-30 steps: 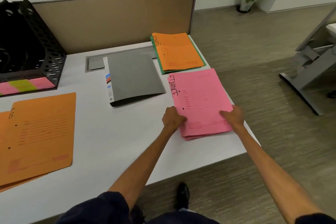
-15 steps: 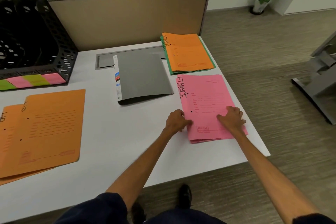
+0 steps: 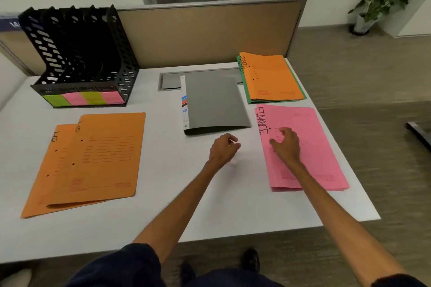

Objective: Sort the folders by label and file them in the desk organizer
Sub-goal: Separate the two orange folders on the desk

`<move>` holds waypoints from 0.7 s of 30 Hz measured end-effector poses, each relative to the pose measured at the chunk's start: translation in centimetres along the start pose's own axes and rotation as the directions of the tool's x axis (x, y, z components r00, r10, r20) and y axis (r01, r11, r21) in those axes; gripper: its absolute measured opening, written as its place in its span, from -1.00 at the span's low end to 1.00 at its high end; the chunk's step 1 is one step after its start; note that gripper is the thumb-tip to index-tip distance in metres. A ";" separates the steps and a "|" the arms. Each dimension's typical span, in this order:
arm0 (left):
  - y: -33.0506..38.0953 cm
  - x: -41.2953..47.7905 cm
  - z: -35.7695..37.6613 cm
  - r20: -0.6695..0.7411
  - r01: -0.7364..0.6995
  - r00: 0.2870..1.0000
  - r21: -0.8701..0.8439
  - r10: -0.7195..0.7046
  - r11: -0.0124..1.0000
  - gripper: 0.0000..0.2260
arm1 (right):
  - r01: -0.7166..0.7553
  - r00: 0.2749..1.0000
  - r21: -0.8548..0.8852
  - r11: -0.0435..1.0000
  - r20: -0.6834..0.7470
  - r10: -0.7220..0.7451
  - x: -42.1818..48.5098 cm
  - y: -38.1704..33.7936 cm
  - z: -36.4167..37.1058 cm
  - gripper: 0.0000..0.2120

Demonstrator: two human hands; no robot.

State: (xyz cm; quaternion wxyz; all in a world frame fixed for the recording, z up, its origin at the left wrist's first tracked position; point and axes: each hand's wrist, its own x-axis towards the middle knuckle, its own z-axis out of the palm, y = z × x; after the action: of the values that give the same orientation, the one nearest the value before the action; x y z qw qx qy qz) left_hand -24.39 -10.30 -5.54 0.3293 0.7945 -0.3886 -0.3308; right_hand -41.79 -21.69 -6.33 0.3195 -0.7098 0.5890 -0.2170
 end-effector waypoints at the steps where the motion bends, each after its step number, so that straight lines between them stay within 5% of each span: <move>1: -0.4 0.0 -0.8 -0.014 0.002 1.000 -0.004 -0.002 1.000 -0.74 | 0.020 1.000 0.014 1.000 0.007 -0.020 -0.1 -0.9 0.6 -0.51; 11: -4.0 -0.9 -8.4 -0.217 -0.045 0.975 -0.022 0.040 0.999 -0.82 | 0.124 0.992 0.084 0.989 0.012 -0.125 -0.8 -8.2 5.6 -0.53; 21: -9.9 -2.4 -15.0 -0.243 -0.026 0.970 0.009 0.028 1.000 -0.75 | 0.111 0.989 0.208 0.972 0.070 -0.128 -4.7 -13.8 12.6 -0.50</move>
State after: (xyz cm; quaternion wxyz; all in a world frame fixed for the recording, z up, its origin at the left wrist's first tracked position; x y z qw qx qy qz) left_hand -9.90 0.48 -4.12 0.3764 0.8247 -0.3571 -0.2252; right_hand -24.52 -13.16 -5.07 0.4009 -0.7161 0.5061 -0.2654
